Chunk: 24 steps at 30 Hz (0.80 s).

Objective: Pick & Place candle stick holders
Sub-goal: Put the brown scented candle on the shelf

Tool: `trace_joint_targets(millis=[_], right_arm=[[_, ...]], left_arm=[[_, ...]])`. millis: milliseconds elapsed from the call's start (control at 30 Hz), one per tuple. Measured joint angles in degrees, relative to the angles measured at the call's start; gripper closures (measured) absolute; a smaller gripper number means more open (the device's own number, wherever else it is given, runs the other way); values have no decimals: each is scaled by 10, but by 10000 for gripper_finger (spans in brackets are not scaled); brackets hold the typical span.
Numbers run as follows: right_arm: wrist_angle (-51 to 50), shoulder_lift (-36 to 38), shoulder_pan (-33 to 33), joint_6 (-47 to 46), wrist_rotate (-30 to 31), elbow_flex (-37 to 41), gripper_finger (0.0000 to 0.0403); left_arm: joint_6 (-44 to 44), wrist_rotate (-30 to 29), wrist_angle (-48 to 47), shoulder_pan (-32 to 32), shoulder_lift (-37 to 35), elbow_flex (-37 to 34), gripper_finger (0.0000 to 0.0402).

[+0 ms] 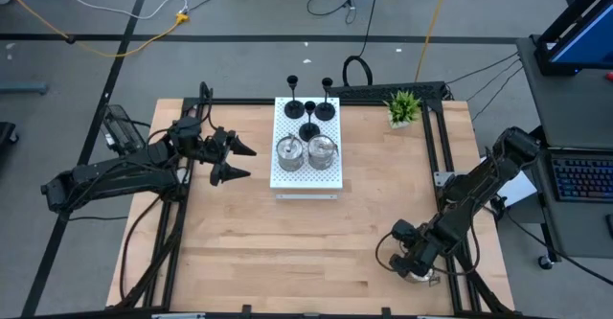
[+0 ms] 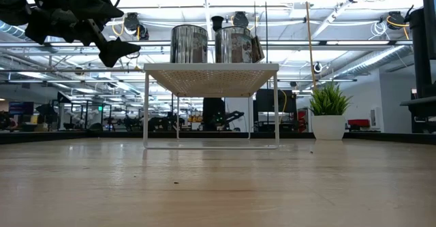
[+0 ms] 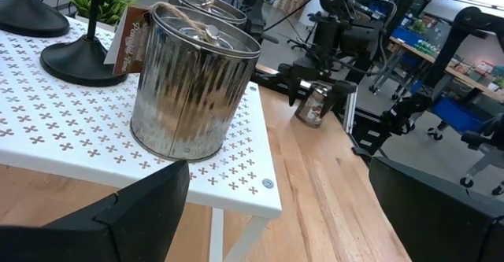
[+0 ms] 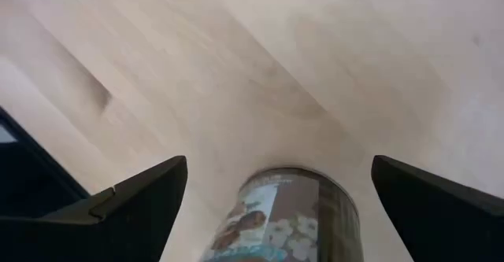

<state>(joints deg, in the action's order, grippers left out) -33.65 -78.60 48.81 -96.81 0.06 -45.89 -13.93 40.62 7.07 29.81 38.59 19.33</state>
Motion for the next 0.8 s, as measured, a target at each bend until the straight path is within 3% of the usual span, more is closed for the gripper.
trace_joint_targets(millis=[500, 800], right_arm=[[-35, 101, 11, -15, -4, 0, 9], [-80, 121, 50, -87, -16, 0, 9]], left_arm=[[-1, 0, 0, 0, 0, 0, 2], [-1, 0, 0, 0, 0, 0, 2]])
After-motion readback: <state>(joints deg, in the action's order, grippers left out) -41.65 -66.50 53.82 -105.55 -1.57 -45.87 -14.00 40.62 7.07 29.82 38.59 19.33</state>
